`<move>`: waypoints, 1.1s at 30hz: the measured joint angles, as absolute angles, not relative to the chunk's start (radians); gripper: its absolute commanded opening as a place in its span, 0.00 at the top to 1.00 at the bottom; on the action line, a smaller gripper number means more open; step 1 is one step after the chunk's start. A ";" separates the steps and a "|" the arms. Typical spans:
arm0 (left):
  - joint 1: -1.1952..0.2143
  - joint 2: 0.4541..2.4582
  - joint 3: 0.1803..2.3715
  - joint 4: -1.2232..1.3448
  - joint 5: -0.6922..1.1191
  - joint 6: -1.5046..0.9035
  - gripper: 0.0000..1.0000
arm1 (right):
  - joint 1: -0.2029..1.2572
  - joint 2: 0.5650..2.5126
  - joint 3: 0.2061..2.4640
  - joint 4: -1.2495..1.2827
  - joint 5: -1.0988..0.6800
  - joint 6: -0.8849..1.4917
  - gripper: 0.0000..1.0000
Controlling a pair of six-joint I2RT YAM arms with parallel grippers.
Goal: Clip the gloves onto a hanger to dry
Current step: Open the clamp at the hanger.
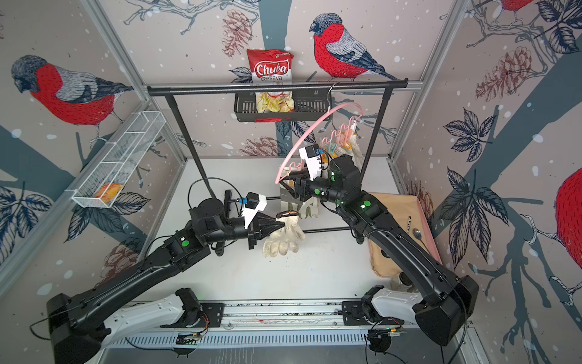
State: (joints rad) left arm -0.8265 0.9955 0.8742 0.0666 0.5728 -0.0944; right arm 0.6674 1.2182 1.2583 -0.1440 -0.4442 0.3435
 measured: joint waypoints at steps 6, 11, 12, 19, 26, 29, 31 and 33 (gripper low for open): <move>-0.826 1.004 0.880 0.067 0.573 -0.086 1.00 | 0.673 1.218 1.262 -0.154 -0.421 0.336 0.51; -0.826 1.006 0.883 0.067 0.573 -0.079 1.00 | 0.675 1.218 1.264 -0.168 -0.400 0.335 0.52; -0.826 1.006 0.883 0.067 0.573 -0.079 1.00 | 0.675 1.218 1.264 -0.170 -0.399 0.333 0.52; -0.826 1.006 0.883 0.066 0.573 -0.079 1.00 | 0.680 1.210 1.262 -0.189 -0.381 0.319 0.56; -0.826 1.005 0.883 0.065 0.573 -0.079 1.00 | 0.680 1.207 1.262 -0.192 -0.373 0.317 0.64; -0.826 1.003 0.883 0.065 0.573 -0.079 1.00 | 0.680 1.207 1.262 -0.194 -0.373 0.314 0.67; -0.826 1.002 0.883 0.065 0.573 -0.079 1.00 | 0.681 1.207 1.262 -0.195 -0.373 0.314 0.69; -0.826 1.001 0.883 0.065 0.573 -0.079 1.00 | 0.681 1.207 1.262 -0.195 -0.373 0.314 0.70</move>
State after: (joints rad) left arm -0.8265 1.0008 0.8833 0.0647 0.5732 -0.0788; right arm 0.6807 1.2068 1.2617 -0.1951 -0.3729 0.3138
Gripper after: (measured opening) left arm 0.057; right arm 0.309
